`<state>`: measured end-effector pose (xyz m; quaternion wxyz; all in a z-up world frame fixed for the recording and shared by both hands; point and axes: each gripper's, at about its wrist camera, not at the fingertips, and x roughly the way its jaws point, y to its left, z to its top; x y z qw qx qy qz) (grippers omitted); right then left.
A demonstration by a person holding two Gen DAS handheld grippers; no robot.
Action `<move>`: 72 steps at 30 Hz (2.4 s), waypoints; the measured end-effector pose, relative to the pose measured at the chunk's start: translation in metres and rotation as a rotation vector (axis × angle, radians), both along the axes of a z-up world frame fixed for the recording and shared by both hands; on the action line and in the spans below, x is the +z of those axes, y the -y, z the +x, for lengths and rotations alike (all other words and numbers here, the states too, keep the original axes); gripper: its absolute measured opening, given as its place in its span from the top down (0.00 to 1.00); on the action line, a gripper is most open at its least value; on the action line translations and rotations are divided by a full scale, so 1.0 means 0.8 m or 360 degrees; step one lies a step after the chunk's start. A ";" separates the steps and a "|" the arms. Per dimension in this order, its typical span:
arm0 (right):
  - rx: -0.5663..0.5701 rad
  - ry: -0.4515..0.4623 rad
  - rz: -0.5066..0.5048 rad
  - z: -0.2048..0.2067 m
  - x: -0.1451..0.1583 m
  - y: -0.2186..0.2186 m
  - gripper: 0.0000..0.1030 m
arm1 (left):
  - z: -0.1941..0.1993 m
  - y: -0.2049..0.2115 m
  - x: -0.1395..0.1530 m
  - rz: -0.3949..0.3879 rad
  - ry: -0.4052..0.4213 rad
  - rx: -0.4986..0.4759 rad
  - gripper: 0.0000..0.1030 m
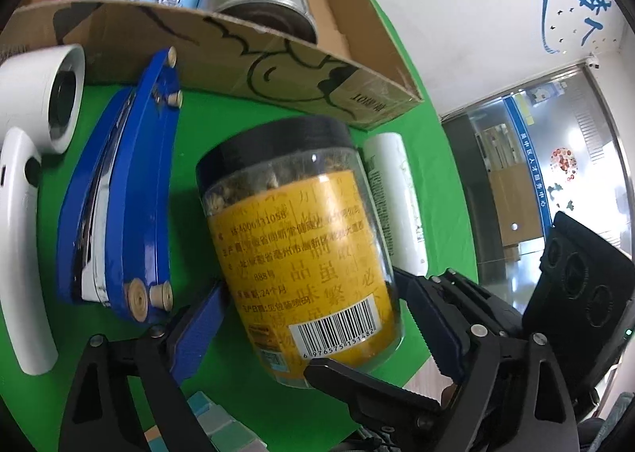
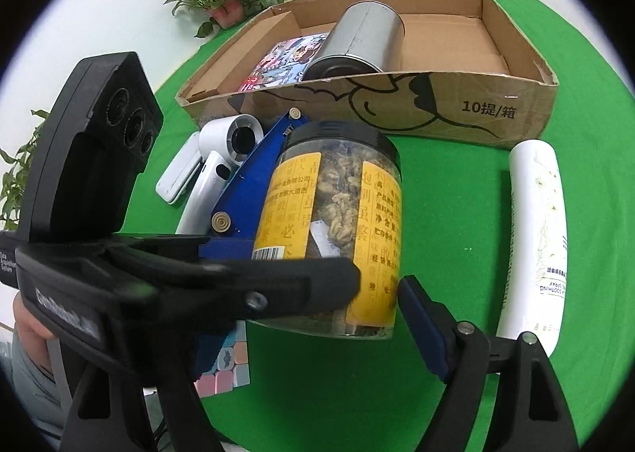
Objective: Organize rigid objects
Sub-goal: 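Grasp the yellow-labelled jar with the left gripper, then lift the jar and carry it over the box with the left gripper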
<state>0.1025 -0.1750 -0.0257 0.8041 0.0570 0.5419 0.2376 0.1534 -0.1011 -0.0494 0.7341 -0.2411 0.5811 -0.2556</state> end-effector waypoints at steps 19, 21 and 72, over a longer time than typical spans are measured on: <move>-0.0033 0.0060 0.0011 -0.006 0.004 -0.003 0.21 | -0.021 0.014 -0.002 0.0076 0.0066 -0.0020 0.16; -0.0038 0.0102 0.0025 -0.007 0.011 -0.001 0.21 | -0.022 0.014 0.010 0.0078 0.0105 -0.0009 0.16; -0.0234 0.0262 0.0147 0.175 0.075 0.051 0.21 | 0.229 0.073 0.152 0.0273 0.0271 -0.0125 0.18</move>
